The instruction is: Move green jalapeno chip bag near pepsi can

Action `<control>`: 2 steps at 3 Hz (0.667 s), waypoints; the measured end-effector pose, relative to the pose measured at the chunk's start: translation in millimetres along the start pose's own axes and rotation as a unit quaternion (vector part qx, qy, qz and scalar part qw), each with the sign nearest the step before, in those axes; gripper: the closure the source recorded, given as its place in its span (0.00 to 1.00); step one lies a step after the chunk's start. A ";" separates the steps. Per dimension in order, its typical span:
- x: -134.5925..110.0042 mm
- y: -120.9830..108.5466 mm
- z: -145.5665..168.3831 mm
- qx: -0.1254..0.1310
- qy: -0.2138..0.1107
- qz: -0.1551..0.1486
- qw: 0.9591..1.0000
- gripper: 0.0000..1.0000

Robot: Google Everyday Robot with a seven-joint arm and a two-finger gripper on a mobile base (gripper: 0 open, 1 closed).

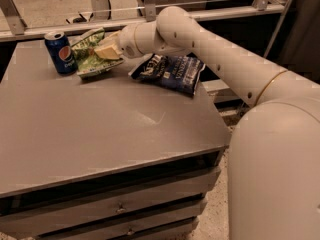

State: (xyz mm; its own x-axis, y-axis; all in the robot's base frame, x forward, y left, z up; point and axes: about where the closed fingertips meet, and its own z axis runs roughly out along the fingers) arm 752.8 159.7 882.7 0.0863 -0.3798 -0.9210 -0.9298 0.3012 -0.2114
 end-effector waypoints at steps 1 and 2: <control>2.1 3.5 0.3 -0.006 0.004 0.009 1.000 0.61; 3.1 5.6 1.9 -0.013 0.007 0.014 1.000 0.37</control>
Offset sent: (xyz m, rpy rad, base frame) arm -0.0039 -0.0027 -0.0042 -0.0075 0.0527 0.0106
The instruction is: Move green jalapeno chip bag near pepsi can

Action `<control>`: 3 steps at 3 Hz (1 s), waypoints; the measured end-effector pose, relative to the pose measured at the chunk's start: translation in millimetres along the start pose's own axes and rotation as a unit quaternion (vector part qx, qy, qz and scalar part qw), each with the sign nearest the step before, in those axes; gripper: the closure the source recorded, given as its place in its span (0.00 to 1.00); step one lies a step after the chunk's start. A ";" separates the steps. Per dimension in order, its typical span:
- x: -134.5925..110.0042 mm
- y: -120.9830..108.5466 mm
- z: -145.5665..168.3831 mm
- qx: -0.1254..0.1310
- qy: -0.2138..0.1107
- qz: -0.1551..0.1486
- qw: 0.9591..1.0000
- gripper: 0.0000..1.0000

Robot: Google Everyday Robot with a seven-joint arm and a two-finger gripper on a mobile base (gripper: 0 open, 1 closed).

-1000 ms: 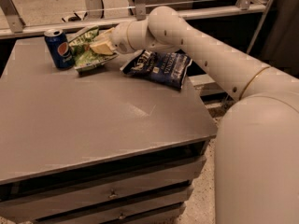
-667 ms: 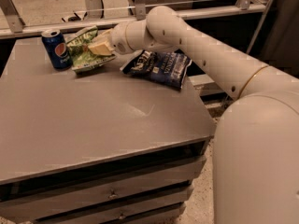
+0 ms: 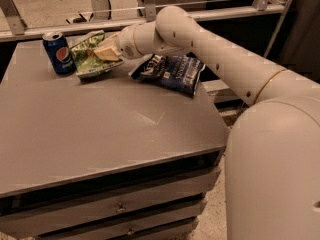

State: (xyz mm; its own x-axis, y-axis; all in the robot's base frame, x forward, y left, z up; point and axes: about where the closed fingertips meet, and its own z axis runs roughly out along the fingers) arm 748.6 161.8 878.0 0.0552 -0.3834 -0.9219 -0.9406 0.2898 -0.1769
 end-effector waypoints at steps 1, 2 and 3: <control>0.1 0.4 2.0 -0.006 0.001 0.002 1.000 0.14; 0.9 0.5 1.9 -0.009 0.003 0.003 1.000 0.00; -5.4 -1.5 -16.2 0.004 0.001 -0.011 1.000 0.00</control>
Offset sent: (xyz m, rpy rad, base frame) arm 0.0020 -0.0058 0.0003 -0.0081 0.0150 0.0082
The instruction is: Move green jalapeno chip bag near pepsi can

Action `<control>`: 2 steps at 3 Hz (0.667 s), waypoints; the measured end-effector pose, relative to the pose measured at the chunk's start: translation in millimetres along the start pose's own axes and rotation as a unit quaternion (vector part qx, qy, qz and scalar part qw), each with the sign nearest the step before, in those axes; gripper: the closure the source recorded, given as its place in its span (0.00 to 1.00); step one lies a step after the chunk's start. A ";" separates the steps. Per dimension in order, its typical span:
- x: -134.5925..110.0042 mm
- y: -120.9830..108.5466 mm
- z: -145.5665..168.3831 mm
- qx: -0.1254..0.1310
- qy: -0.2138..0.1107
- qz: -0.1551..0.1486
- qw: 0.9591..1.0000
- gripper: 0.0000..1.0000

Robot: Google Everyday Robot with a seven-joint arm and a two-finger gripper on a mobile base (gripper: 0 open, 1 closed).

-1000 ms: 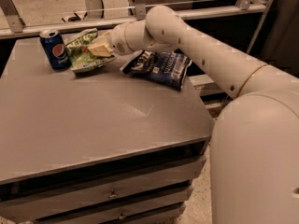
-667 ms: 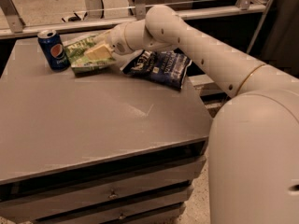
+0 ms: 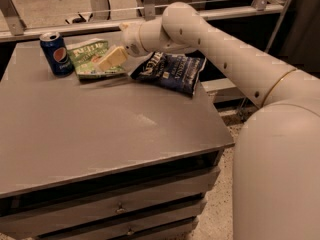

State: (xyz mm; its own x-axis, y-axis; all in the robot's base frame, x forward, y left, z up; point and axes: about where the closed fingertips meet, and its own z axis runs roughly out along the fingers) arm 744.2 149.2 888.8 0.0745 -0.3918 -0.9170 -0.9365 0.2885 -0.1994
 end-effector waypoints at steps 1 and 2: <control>-13.6 -5.6 -57.9 0.035 0.001 -0.033 0.999 0.00; -42.3 -13.0 -151.0 0.101 0.001 -0.087 0.991 0.00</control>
Offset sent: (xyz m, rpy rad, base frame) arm -0.0803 -0.2290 0.1818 -0.0840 -0.4313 -0.2566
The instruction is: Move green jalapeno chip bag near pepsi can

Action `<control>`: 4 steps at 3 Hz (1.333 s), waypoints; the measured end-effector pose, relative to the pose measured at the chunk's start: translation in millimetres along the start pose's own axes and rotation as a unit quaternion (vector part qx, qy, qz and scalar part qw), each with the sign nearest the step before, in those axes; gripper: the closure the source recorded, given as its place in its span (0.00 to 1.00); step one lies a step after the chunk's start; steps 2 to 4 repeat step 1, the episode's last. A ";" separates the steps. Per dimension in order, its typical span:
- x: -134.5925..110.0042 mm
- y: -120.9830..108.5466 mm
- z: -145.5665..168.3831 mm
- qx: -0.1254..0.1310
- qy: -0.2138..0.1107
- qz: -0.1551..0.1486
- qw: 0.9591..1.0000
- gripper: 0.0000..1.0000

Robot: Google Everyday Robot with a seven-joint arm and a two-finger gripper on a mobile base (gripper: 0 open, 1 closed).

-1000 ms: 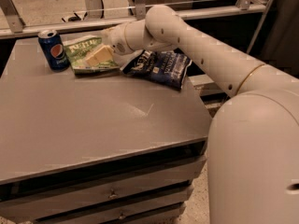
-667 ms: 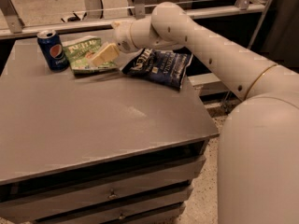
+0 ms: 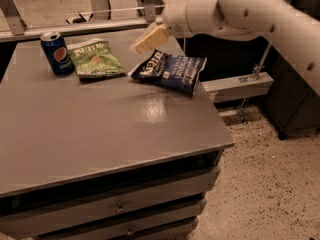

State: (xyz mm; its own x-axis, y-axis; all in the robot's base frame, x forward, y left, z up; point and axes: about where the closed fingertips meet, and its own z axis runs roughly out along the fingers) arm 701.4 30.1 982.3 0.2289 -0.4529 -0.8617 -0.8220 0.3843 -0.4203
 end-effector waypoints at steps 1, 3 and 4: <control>2.0 -8.4 -20.2 0.015 0.005 -0.006 1.000 0.00; 2.0 -8.4 -20.2 0.015 0.005 -0.006 1.000 0.00; 2.0 -8.4 -20.2 0.015 0.005 -0.006 1.000 0.00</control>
Offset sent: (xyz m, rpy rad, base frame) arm 0.0000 0.0000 0.0000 0.0000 0.0000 0.0000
